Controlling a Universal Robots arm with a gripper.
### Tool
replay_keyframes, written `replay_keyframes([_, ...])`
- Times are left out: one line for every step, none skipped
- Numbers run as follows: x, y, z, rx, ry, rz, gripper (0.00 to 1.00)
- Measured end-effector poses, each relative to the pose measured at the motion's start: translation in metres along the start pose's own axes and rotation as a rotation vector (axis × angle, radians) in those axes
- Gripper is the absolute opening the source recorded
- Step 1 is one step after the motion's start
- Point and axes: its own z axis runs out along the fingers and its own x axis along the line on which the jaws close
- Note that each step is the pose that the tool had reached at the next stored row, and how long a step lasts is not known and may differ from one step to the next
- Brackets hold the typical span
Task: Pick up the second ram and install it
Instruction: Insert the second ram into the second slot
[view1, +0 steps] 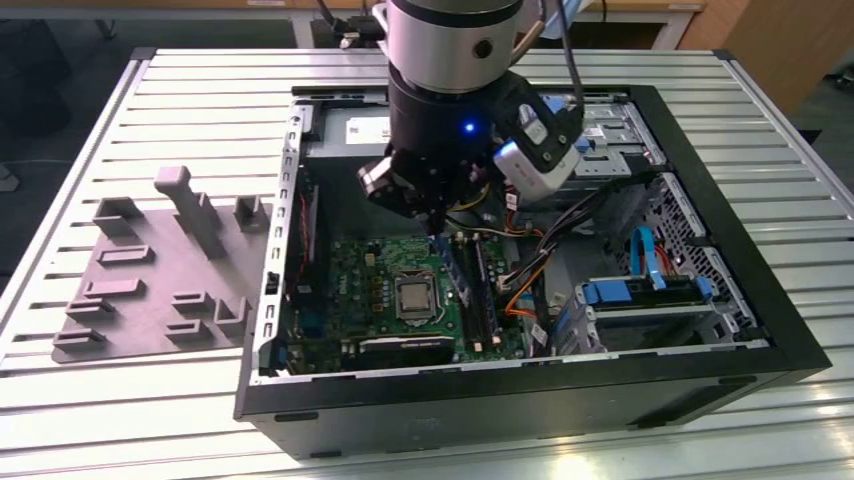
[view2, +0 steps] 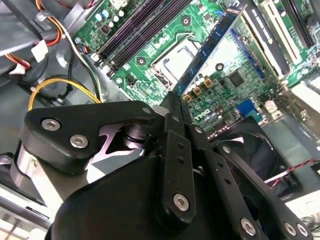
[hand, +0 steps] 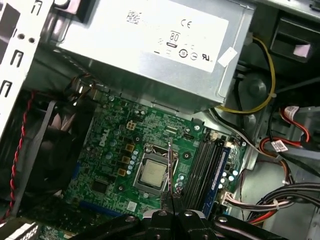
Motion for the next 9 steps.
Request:
replay_keyframes([0.0, 0.0, 0.0, 0.0002, -0.0004, 0.011, 0.12])
replay_keyframes([0.0, 0.0, 0.0, 0.0003, -0.0009, 0.022, 0.12])
replay_keyframes([0.0, 0.0, 0.0, 0.0005, -0.0013, 0.033, 0.12])
replay_keyframes([0.0, 0.0, 0.0001, 0.0006, -0.0018, 0.044, 0.12])
replay_keyframes([0.0, 0.0, 0.0001, 0.0008, -0.0022, 0.054, 0.12])
replay_keyframes([0.0, 0.0, 0.0001, 0.0009, -0.0025, 0.064, 0.12])
replay_keyframes([0.0, 0.0, 0.0001, 0.0011, -0.003, 0.074, 0.12])
replay_keyframes([0.0, 0.0, 0.0001, 0.0012, -0.0033, 0.083, 0.12])
replay_keyframes([0.0, 0.0, 0.0001, 0.0013, -0.0037, 0.093, 0.12])
